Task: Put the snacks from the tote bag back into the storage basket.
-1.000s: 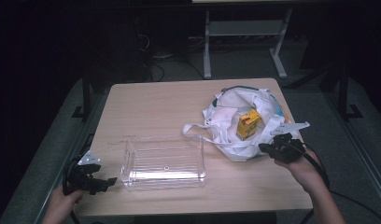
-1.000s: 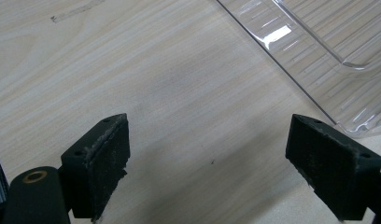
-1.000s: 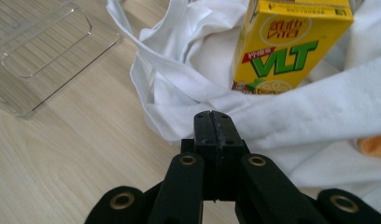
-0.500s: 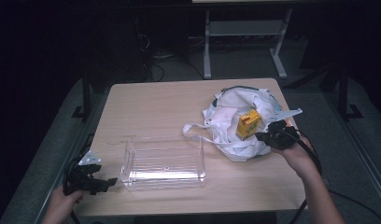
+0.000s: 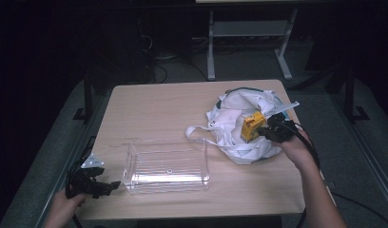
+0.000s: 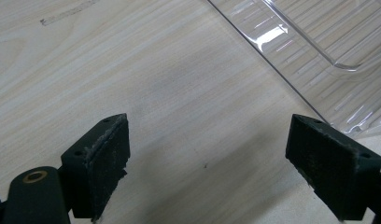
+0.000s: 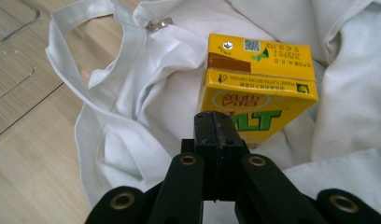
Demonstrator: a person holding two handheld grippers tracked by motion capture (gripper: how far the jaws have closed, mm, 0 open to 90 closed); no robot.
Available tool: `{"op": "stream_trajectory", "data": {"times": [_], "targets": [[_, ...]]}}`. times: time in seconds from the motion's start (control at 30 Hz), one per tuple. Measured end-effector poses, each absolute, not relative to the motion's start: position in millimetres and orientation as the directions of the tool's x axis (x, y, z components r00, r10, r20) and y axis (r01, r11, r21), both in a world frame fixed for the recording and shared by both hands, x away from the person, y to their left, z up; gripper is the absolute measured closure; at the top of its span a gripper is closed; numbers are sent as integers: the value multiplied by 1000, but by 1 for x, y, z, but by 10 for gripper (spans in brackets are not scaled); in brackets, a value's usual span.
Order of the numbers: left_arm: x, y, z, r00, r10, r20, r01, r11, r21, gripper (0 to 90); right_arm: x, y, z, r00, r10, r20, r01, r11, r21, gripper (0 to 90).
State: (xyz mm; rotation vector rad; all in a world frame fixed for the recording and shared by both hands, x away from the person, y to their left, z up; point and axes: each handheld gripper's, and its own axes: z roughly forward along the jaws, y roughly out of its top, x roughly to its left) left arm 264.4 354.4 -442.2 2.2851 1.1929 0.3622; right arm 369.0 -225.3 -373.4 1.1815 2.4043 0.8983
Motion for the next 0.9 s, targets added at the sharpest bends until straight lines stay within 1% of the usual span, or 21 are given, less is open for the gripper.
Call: {"op": "stream_trajectory", "data": {"times": [0.27, 0.33, 0.67, 0.9], "targets": [[264, 355, -441, 577, 817, -7, 673, -470, 571, 137, 380, -218, -376, -605, 796, 7, 610, 458, 647, 900], [264, 356, -441, 572, 820, -8, 676, -465, 572, 137, 382, -217, -378, -606, 796, -4, 608, 466, 643, 900], [263, 356, -440, 573, 820, -2, 674, -469, 571, 137, 382, -220, -383, -588, 808, 23, 620, 432, 655, 900], [263, 356, -440, 571, 821, -1, 674, -467, 572, 137, 384, -217, -385, -601, 799, 29, 610, 435, 662, 900]]}}
